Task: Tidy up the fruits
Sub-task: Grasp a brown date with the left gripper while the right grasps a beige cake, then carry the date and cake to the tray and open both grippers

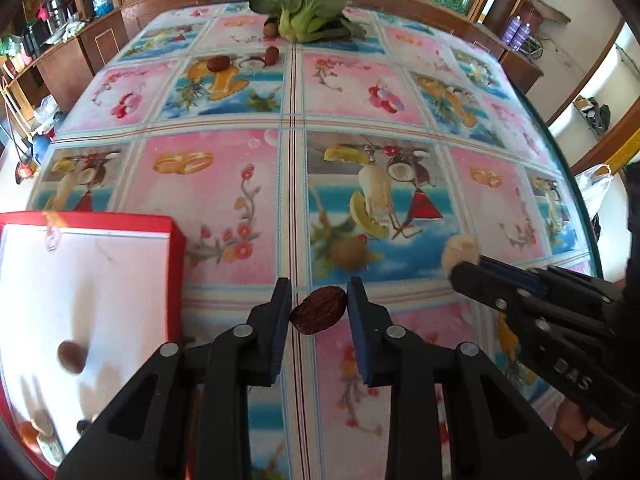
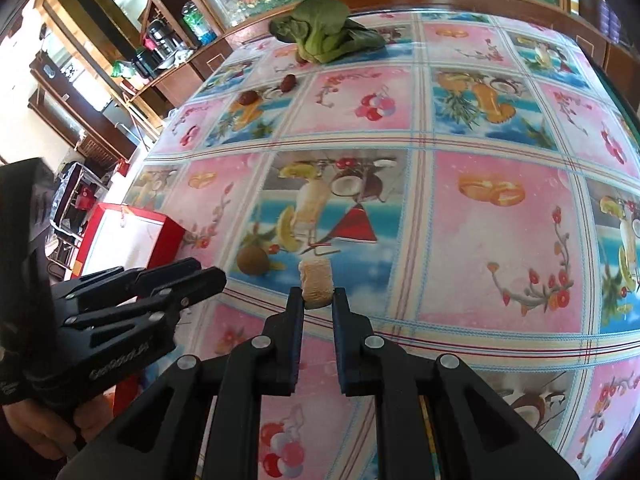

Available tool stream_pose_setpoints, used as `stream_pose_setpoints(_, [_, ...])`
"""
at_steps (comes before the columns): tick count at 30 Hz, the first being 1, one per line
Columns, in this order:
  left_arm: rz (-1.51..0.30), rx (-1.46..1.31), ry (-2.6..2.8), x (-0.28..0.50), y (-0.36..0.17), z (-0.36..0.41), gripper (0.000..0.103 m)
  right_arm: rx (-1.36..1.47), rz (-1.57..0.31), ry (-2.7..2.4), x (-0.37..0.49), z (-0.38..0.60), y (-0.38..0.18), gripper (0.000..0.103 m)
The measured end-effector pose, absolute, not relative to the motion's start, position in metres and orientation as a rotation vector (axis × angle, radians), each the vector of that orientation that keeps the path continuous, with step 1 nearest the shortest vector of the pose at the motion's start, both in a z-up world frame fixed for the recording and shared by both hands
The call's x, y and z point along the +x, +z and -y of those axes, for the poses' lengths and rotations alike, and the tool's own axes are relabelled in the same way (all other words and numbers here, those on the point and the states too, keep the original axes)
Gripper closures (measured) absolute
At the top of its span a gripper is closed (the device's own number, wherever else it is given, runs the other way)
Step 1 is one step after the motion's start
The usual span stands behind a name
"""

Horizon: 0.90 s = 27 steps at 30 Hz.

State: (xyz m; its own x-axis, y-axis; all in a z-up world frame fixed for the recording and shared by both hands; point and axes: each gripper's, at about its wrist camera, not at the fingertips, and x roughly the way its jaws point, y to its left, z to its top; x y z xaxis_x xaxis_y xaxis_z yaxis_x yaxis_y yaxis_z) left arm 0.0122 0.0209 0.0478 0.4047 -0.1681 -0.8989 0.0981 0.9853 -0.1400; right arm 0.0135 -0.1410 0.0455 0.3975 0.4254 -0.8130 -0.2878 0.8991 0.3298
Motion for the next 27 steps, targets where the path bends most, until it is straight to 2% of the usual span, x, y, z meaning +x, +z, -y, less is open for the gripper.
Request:
stream_pose_setpoints(9, [-1.089, -0.031, -0.113, -0.028, 0.072, -0.042, 0.073, 0.027, -1.046, 0.579, -0.012, 0.082, 0.056, 0.091])
stream_pose_setpoints(27, [-1.051, -0.114, 0.144, -0.094, 0.086, -0.165, 0.073, -0.157, -0.975, 0.81, -0.053, -0.045, 0.07, 0.091])
